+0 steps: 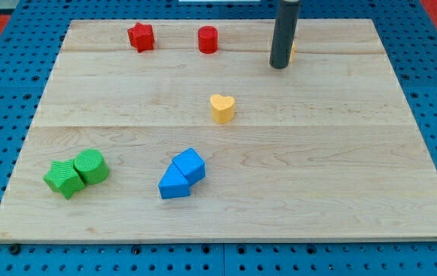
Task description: Nudge the yellow heart a bit up
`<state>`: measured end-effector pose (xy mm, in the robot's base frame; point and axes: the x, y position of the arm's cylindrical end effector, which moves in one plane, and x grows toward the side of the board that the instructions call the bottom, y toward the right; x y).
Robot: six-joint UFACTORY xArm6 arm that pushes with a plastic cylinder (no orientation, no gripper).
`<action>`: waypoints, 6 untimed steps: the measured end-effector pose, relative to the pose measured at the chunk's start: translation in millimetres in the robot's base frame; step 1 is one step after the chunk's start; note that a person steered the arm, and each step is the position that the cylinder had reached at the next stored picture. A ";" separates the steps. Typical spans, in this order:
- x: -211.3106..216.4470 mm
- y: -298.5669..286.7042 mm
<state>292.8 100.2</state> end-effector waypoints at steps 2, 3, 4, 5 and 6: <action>82.7 43.3; 178.6 -16.4; 165.2 -64.0; 100.7 -78.1; 70.4 -78.3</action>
